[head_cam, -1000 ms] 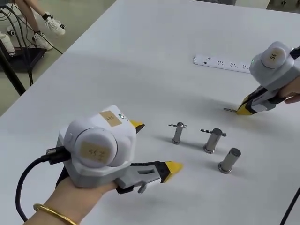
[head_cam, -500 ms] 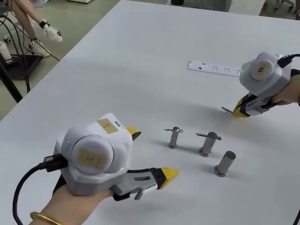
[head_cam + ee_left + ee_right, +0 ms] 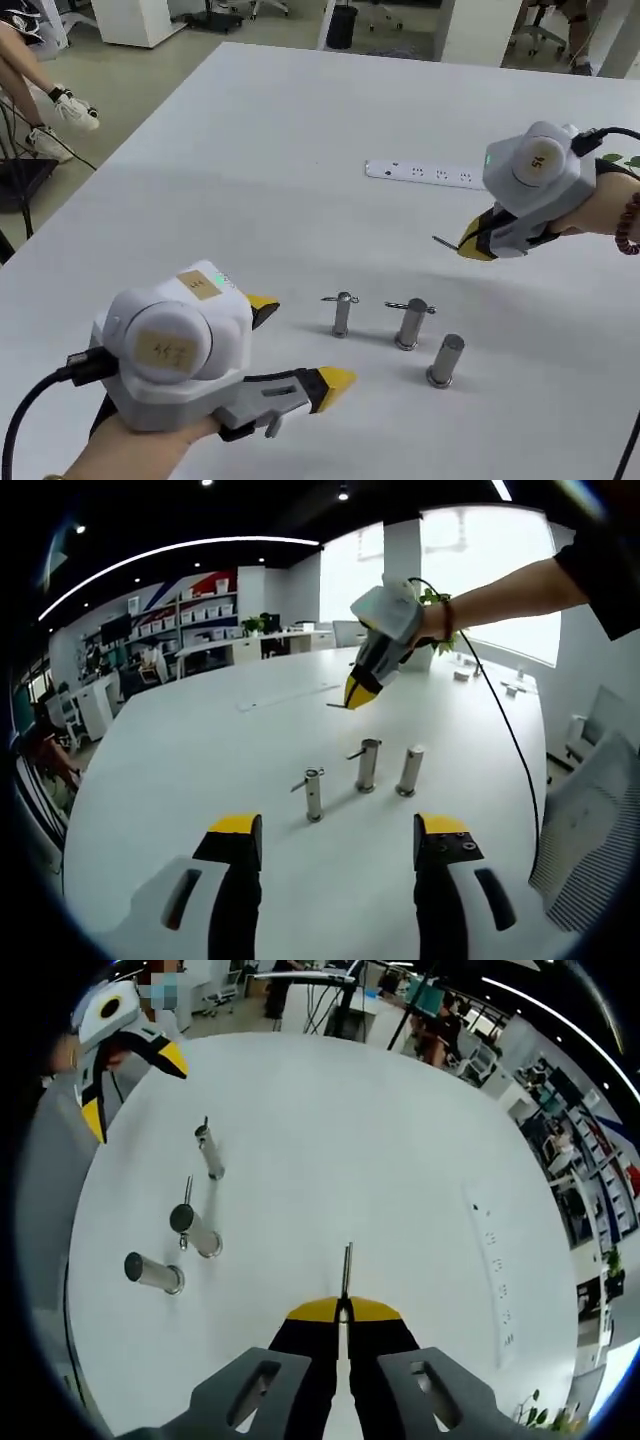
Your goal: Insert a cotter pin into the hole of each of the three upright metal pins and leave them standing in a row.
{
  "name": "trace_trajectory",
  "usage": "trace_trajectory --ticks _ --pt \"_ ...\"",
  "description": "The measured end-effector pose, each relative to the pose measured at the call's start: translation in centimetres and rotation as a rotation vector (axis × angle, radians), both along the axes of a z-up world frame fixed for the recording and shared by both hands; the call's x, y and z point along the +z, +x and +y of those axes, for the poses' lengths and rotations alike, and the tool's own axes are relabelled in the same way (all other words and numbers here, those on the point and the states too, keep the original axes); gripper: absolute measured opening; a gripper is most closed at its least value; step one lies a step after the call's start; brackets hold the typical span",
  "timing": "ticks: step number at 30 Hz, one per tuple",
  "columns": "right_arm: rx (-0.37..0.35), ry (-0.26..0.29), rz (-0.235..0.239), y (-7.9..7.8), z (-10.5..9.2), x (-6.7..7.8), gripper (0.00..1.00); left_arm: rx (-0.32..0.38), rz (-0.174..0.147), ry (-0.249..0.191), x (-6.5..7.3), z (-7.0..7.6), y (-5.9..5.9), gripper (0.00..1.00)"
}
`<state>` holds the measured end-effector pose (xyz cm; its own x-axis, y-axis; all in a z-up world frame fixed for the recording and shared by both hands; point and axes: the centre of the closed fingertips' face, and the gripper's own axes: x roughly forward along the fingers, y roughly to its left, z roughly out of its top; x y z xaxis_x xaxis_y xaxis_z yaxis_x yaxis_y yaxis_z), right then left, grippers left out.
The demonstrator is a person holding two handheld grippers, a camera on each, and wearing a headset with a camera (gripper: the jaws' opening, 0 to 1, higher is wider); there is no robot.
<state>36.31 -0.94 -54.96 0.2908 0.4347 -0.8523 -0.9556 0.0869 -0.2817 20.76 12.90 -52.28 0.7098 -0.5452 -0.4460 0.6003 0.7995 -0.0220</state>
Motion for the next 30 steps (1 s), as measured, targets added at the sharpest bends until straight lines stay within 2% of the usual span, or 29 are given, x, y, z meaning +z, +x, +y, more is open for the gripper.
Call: trace_trajectory --ticks 5,7,9,13,19,22,26,30 --pt "0.017 0.049 -0.034 -2.2 1.0 1.9 0.0 -0.023 -0.028 0.018 1.4 -0.4 0.6 0.57" --pt "0.033 0.073 -0.047 -3.1 1.4 2.7 0.0 -0.026 -0.032 0.011 1.9 -0.5 0.8 0.56" --pt "0.041 0.095 -0.055 -4.0 1.8 3.4 0.0 -0.022 -0.028 -0.015 2.3 -0.7 0.9 0.55" --pt "0.074 0.139 -0.082 -5.8 2.9 4.8 0.0 -0.031 0.014 -0.082 2.8 -1.3 0.7 0.45" --pt "0.125 0.191 -0.108 -8.5 4.7 6.2 0.0 -0.04 0.012 -0.112 3.8 -1.7 0.8 0.41" --pt "0.151 0.213 -0.114 -9.9 5.6 6.6 0.0 -0.037 0.026 -0.154 4.3 -2.0 0.8 0.4" --pt "0.195 0.231 -0.127 -11.5 6.8 6.8 0.0 -0.024 0.078 -0.229 4.7 -2.3 0.6 0.34" --pt "0.245 0.236 -0.139 -12.8 7.6 7.0 0.0 -0.014 0.108 -0.294 5.1 -2.5 0.6 0.29"
